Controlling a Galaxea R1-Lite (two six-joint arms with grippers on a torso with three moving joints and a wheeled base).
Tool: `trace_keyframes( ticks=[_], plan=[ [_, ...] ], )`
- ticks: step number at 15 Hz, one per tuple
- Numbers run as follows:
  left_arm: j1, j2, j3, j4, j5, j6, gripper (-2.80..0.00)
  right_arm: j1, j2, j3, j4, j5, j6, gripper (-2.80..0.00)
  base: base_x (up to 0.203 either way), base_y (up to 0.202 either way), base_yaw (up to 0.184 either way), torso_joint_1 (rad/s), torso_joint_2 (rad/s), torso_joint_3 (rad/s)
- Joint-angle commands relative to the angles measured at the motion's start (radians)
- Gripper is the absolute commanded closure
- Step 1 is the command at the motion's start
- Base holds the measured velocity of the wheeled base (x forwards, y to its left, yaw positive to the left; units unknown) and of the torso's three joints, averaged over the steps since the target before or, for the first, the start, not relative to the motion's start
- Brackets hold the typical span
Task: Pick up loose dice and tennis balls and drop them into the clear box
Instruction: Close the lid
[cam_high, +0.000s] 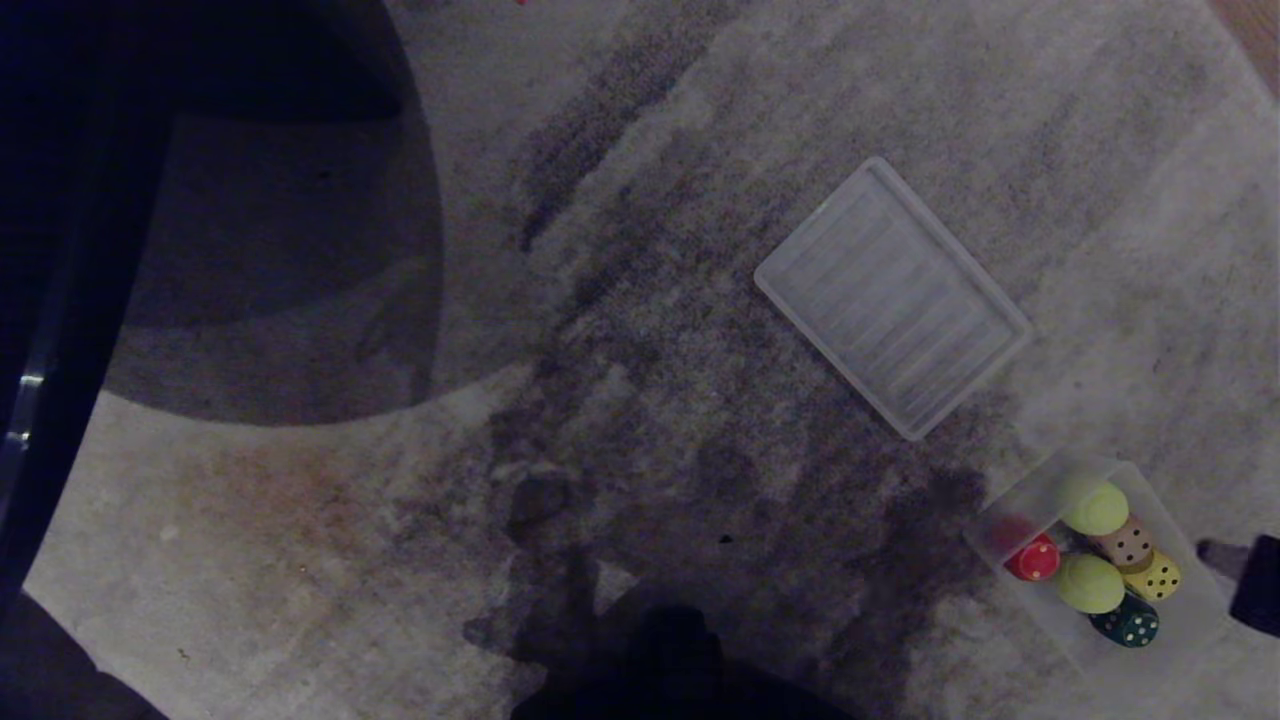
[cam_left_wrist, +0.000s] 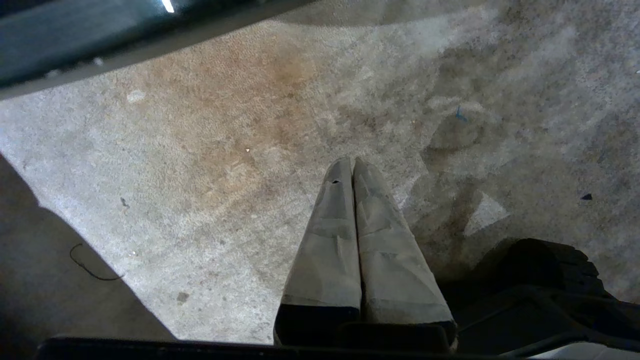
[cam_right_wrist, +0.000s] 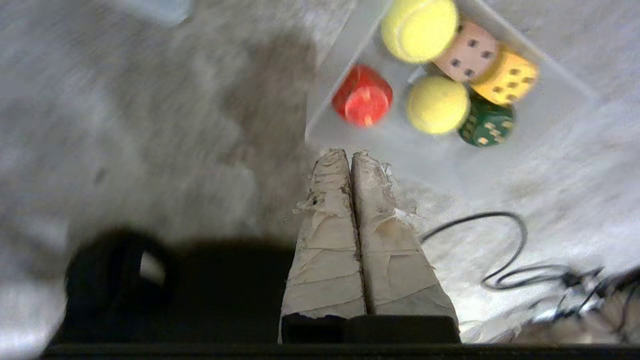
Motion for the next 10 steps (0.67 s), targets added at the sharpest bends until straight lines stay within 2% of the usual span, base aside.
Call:
trace_keyframes(
  ticks=[1,3,5,6,10],
  plan=[
    [0.0,0.0,0.002,0.0,0.001,-0.001,0.0,0.006,0.451,-0.022,-0.319,-0.024,0.057,0.0,0.0,0.0,0.0,0.0,0.0,0.0],
    [0.0,0.0,0.0,0.0,0.001,-0.001,0.0,0.022,0.654,-0.07,-0.523,-0.044,0.118,0.0,0.0,0.0,0.0,0.0,0.0,0.0],
    [0.0,0.0,0.002,-0.001,0.001,-0.001,0.0,0.04,0.774,-0.157,-0.665,-0.059,0.197,0.0,0.0,0.0,0.0,0.0,0.0,0.0],
    [0.0,0.0,0.002,0.0,0.001,-0.001,0.0,0.05,0.796,-0.196,-0.698,-0.061,0.229,-2.8,0.0,0.0,0.0,0.0,0.0,0.0],
    [0.0,0.001,0.002,0.0,0.001,-0.001,0.0,0.09,0.79,-0.272,-0.707,-0.065,0.232,-2.8,0.0,0.0,0.0,0.0,0.0,0.0]
  ],
)
